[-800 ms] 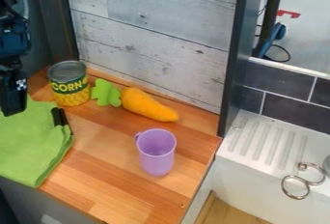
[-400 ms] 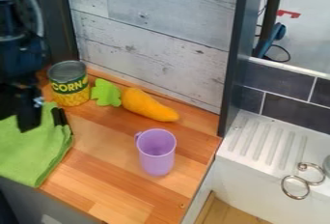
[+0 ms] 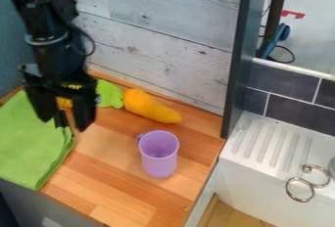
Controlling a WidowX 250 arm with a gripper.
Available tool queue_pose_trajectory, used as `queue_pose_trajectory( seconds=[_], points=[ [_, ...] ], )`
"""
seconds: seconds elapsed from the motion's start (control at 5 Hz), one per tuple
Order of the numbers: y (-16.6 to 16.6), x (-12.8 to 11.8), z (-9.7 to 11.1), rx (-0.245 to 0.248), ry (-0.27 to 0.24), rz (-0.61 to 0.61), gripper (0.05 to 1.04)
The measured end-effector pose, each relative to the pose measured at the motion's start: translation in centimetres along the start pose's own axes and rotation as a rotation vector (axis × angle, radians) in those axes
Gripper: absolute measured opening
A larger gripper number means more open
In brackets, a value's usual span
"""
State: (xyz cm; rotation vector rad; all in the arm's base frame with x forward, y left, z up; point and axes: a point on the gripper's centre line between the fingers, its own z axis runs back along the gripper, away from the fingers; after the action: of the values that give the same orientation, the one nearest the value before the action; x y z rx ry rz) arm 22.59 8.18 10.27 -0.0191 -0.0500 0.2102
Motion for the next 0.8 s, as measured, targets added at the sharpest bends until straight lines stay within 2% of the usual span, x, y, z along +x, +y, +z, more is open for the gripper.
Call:
queue_pose_trajectory(
  seconds=[0.2, 0.4, 0.6, 0.8],
  points=[
    [-2.0, 1.5, 1.0, -0.051, -0.071, 0.104, 1.001],
    [-3.0, 3.9, 2.1, -0.126, -0.182, 0.287, 1.001],
    [-3.2, 5.8, 1.2, -0.175, -0.202, 0.453, 1.001],
    [-3.3, 7.9, -0.6, -0.191, -0.22, 0.668, 1.001]
  ],
)
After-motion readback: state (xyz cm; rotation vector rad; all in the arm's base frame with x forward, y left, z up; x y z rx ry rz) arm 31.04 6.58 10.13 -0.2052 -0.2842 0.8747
